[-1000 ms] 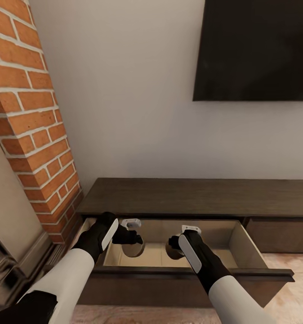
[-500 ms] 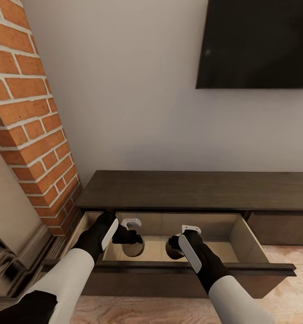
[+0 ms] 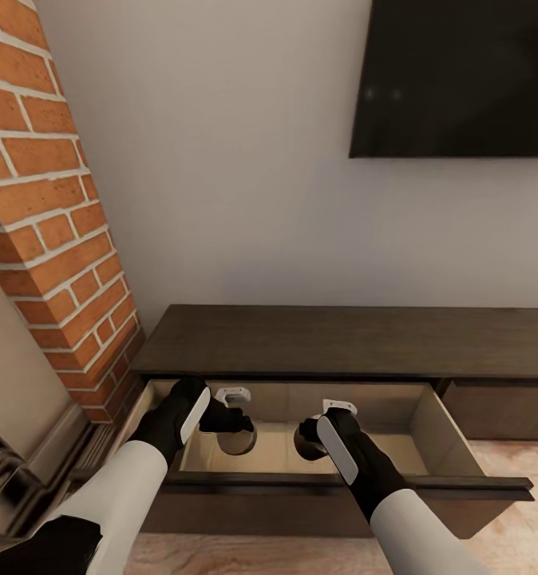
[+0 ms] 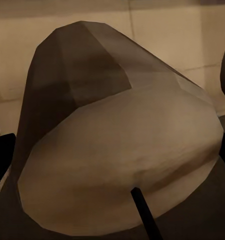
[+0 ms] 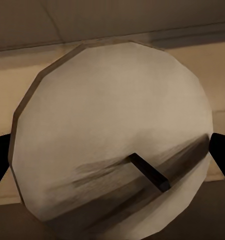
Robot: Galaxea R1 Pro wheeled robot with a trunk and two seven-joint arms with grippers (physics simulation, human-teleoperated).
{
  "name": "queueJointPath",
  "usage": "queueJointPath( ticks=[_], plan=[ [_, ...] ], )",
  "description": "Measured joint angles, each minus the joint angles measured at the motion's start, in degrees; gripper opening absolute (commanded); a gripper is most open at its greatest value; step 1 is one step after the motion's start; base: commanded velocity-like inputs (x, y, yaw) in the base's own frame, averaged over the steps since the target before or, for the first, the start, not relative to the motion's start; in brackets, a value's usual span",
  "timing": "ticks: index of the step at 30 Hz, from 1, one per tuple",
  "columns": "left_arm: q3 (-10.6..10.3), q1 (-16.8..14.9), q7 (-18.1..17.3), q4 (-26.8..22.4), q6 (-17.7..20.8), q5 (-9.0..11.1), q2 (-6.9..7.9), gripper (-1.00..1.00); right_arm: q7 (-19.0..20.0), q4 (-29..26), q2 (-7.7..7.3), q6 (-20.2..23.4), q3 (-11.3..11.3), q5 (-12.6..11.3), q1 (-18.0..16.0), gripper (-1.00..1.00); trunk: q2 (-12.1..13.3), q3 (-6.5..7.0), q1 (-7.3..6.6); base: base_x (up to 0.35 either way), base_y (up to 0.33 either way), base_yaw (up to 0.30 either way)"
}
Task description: Place each of the two pumpkins and all three candles from the living room inside a cabinet in the living room (use any cabinet), then make sure every cabinet is closed, and position the cauldron so it is next to a table in the living room.
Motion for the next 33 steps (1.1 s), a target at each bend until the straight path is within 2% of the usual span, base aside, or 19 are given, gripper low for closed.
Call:
queueJointPath(
  ticks=[17, 27, 33],
  plan=[
    [0.0, 0.0, -0.1, -0.3, 0.0, 0.0, 0.08, -1.0, 0.0, 0.0, 0.08, 0.0, 0.0, 0.0, 0.0, -1.0, 0.0, 0.0, 0.02, 0.058, 0.0, 0.0],
    [0.0, 0.0, 0.2, -0.3, 0.0, 0.0, 0.09, -1.0, -0.1, 0.1, 0.54, 0.1, 0.9, -0.2, 0.0, -1.0, -0.1, -2.21, 0.28, 0.001, 0.0, 0.0],
    [0.0, 0.0, 0.3, -0.3, 0.0, 0.0, 0.09, -1.0, -0.2, 0.1, 1.5, -0.1, 1.8, -0.2, 0.0, -1.0, -0.2, -3.33, 0.4, 0.0, 0.0, 0.0]
  ],
)
